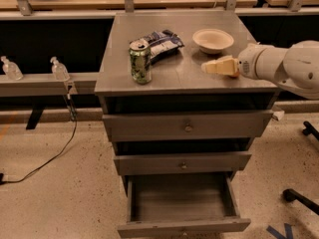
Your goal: Place orange into bottom drawer
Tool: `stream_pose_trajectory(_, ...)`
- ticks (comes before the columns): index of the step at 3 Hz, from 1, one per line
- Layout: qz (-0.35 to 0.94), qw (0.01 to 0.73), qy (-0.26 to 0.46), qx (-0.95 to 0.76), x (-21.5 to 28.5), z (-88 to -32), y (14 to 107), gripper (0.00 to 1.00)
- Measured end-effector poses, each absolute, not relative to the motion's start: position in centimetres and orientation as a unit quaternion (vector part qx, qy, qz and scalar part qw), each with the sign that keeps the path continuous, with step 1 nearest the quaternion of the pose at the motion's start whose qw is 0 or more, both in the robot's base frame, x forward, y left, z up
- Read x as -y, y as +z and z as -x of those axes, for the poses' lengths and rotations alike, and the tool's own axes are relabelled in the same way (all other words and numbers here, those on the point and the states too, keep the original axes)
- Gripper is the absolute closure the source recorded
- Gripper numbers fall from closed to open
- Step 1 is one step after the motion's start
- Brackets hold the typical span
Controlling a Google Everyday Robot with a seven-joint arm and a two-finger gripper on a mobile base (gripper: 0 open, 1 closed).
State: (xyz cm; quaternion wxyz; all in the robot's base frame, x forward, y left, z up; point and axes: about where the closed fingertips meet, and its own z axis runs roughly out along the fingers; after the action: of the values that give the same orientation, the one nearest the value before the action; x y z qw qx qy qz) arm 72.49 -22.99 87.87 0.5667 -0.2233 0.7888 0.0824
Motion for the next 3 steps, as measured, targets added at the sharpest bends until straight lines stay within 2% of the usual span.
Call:
stream_pose_trajectory(2,0.178,0.547,0.060,-0.816,26.7,-73.4,84.4,0.40)
stream_pose_trajectory(3,0.162,0.545,0.052,-0.821,27.9,-73.3,83.3,0.64)
